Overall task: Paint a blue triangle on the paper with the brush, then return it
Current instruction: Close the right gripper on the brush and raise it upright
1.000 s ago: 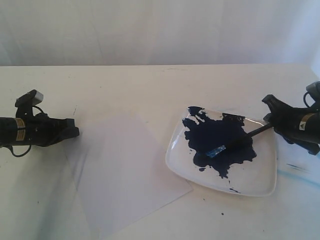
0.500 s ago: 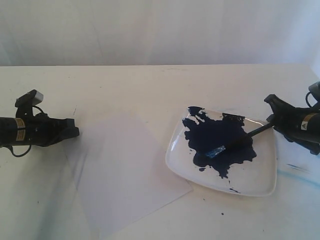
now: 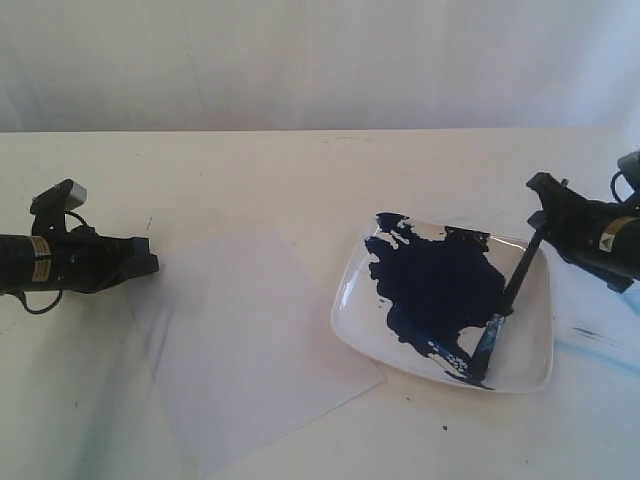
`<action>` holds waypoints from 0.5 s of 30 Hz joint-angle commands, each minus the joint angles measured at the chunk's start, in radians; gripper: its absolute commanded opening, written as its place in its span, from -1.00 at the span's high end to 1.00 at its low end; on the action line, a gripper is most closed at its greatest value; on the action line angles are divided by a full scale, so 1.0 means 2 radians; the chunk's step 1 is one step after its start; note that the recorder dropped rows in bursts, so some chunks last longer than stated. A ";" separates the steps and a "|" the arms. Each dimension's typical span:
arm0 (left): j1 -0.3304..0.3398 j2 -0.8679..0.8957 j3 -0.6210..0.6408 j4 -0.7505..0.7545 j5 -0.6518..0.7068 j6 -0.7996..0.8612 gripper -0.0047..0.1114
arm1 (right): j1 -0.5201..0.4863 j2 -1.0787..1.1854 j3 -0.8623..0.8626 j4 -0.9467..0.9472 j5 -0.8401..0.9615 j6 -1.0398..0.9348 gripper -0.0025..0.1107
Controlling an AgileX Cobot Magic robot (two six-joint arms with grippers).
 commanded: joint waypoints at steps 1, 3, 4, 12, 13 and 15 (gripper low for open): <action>-0.001 0.001 0.002 0.009 0.026 0.002 0.92 | -0.005 -0.003 0.001 0.008 -0.056 -0.022 0.86; -0.001 0.001 0.002 0.009 0.026 0.002 0.92 | -0.005 -0.003 0.001 0.017 -0.072 -0.050 0.86; -0.001 0.001 0.002 0.009 0.026 0.002 0.92 | -0.005 -0.003 0.001 0.022 -0.082 -0.068 0.86; -0.001 0.001 0.002 0.009 0.026 0.002 0.92 | -0.005 -0.003 -0.001 0.033 -0.216 -0.167 0.86; -0.001 0.001 0.002 0.009 0.026 0.002 0.92 | -0.005 -0.003 -0.001 0.034 -0.227 -0.173 0.86; -0.001 0.001 0.002 0.009 0.026 0.003 0.92 | -0.005 -0.003 -0.001 0.041 -0.241 -0.179 0.86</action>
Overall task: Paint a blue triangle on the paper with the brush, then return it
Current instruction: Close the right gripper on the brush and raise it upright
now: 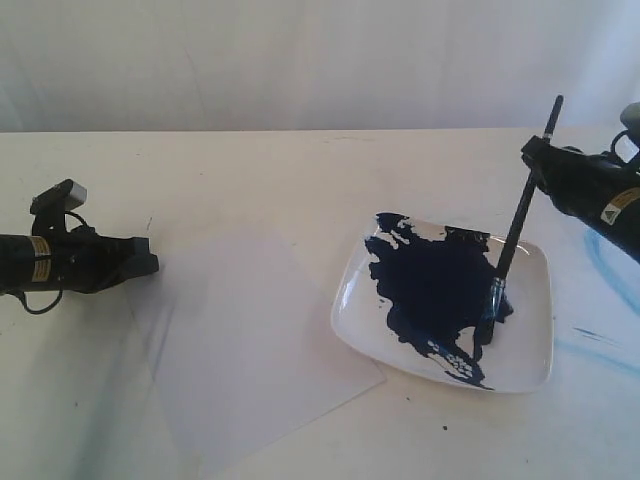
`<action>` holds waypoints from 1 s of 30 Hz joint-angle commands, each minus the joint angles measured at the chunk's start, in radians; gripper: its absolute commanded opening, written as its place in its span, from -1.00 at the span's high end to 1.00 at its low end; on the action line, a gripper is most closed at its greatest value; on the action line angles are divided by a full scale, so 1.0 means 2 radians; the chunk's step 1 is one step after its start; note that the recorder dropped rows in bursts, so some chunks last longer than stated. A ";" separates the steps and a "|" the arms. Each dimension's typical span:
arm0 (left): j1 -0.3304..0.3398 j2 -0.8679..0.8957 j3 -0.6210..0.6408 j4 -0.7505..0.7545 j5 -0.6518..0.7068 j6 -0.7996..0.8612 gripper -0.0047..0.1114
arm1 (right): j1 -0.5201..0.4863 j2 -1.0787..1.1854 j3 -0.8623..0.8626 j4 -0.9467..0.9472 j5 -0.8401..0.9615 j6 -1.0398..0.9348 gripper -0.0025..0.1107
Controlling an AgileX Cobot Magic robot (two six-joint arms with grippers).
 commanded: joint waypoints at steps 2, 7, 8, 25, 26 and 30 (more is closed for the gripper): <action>-0.001 0.001 0.002 0.009 0.026 0.003 0.92 | -0.005 -0.003 -0.001 0.014 -0.055 -0.030 0.86; -0.001 0.001 0.002 0.009 0.026 0.003 0.92 | -0.005 -0.003 -0.001 -0.005 -0.082 -0.060 0.86; -0.001 0.001 0.002 0.009 0.026 0.003 0.92 | -0.005 -0.003 -0.001 -0.014 -0.093 -0.061 0.86; -0.001 0.001 0.002 0.009 0.026 0.004 0.92 | -0.003 -0.003 -0.008 -0.111 -0.141 -0.072 0.86; -0.001 0.001 0.002 0.009 0.026 0.004 0.92 | -0.002 -0.003 -0.013 -0.122 -0.141 -0.072 0.86; -0.001 0.001 0.002 0.009 0.026 0.004 0.92 | 0.007 -0.003 -0.028 -0.148 -0.141 -0.071 0.90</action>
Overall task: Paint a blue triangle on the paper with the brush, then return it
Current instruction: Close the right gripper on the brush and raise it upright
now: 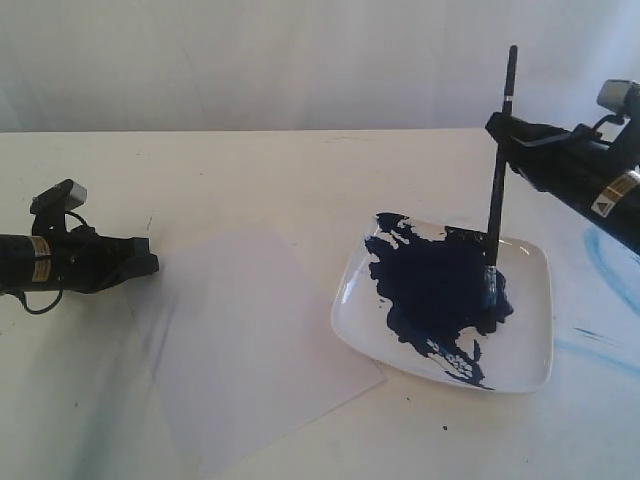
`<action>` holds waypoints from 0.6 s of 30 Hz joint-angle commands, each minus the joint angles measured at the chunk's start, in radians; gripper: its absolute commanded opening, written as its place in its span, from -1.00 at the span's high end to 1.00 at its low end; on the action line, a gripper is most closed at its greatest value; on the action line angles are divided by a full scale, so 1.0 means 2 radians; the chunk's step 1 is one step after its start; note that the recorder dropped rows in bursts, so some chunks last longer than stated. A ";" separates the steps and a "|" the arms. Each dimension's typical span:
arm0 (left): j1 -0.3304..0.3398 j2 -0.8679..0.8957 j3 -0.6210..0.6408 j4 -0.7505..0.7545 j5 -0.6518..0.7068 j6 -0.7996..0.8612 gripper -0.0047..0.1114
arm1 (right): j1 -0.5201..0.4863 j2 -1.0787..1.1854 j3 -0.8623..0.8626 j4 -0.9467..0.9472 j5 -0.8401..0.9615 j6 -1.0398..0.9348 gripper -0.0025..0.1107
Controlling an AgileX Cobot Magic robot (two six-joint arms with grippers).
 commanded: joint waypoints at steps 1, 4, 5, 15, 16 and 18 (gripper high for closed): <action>-0.001 0.001 0.002 0.009 0.026 0.003 0.92 | 0.010 -0.003 -0.019 -0.038 -0.010 -0.007 0.93; -0.001 0.001 0.002 0.009 0.026 0.003 0.92 | 0.016 -0.003 -0.032 -0.049 -0.010 -0.007 0.96; -0.001 0.001 0.002 0.009 0.026 0.003 0.92 | 0.016 -0.003 -0.034 -0.050 -0.010 -0.007 0.96; -0.001 0.001 0.002 0.009 0.026 0.003 0.92 | 0.020 -0.003 -0.060 -0.058 -0.010 -0.006 0.96; -0.001 0.001 0.002 0.009 0.026 0.003 0.92 | 0.020 -0.003 -0.062 -0.064 -0.010 -0.006 0.96; -0.001 0.001 0.002 0.009 0.026 0.003 0.92 | 0.020 -0.003 -0.065 -0.069 -0.010 -0.006 0.96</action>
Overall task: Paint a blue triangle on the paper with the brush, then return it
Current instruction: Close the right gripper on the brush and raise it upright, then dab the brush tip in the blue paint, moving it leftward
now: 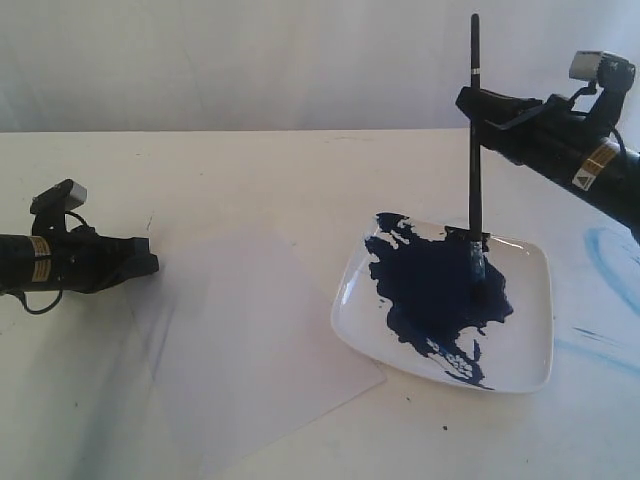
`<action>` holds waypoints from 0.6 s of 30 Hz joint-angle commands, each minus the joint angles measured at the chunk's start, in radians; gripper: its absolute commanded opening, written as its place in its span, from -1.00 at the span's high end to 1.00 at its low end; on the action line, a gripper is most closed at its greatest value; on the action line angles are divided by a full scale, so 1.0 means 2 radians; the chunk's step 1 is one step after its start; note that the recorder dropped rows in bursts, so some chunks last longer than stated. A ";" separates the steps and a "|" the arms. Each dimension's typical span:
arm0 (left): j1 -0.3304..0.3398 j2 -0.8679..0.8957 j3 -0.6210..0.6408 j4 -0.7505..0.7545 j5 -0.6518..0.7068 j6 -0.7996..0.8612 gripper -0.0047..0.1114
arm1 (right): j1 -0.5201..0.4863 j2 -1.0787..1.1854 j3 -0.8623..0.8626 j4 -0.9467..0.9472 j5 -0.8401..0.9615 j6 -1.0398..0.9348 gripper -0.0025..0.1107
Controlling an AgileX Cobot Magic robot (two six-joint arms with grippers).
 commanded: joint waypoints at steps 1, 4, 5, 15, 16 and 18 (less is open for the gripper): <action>-0.001 0.001 0.002 0.009 0.026 0.003 0.92 | 0.000 -0.003 -0.010 -0.017 -0.009 -0.005 0.96; -0.001 0.001 0.002 0.009 0.026 0.003 0.92 | 0.000 -0.003 -0.011 -0.024 -0.009 -0.005 0.96; -0.001 0.001 0.002 0.009 0.026 0.003 0.92 | 0.000 -0.003 -0.011 -0.027 -0.009 -0.005 0.96; -0.001 0.001 0.002 0.009 0.026 0.012 0.92 | 0.000 -0.007 -0.031 -0.072 -0.009 -0.006 0.96; -0.001 0.001 0.002 0.009 0.026 0.012 0.92 | 0.000 -0.010 -0.034 -0.080 -0.009 -0.006 0.96; -0.001 0.001 0.002 0.009 0.026 0.012 0.92 | 0.000 -0.016 -0.040 -0.091 -0.009 -0.006 0.96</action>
